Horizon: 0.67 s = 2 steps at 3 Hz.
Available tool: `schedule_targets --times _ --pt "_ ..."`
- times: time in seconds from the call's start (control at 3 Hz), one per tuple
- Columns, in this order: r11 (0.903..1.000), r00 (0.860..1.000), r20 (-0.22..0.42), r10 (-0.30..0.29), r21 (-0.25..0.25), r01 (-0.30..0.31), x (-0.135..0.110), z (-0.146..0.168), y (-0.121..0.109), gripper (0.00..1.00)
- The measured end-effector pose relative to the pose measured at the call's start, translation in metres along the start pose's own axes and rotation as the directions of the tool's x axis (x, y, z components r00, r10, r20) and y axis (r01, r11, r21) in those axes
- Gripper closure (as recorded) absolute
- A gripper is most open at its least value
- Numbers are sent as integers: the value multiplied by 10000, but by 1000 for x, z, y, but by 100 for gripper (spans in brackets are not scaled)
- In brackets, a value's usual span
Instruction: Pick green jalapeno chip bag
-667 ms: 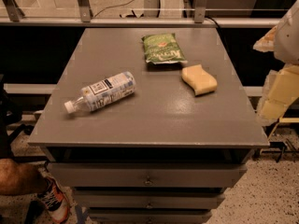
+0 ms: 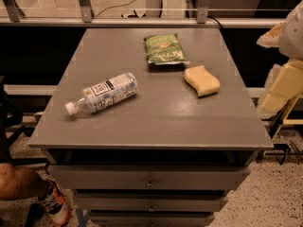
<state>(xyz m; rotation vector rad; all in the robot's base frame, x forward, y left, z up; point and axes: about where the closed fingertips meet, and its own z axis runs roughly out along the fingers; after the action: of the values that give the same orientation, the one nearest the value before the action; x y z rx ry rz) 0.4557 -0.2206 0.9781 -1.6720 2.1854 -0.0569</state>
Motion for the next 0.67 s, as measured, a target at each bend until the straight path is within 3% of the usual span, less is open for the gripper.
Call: schedule_targets --times 0.33,0.67 --pt "9988 9876 1542 -291 425 228 -13 20 -51 0" --pt "9958 9587 2760 -687 779 489 -27 38 -92 0"
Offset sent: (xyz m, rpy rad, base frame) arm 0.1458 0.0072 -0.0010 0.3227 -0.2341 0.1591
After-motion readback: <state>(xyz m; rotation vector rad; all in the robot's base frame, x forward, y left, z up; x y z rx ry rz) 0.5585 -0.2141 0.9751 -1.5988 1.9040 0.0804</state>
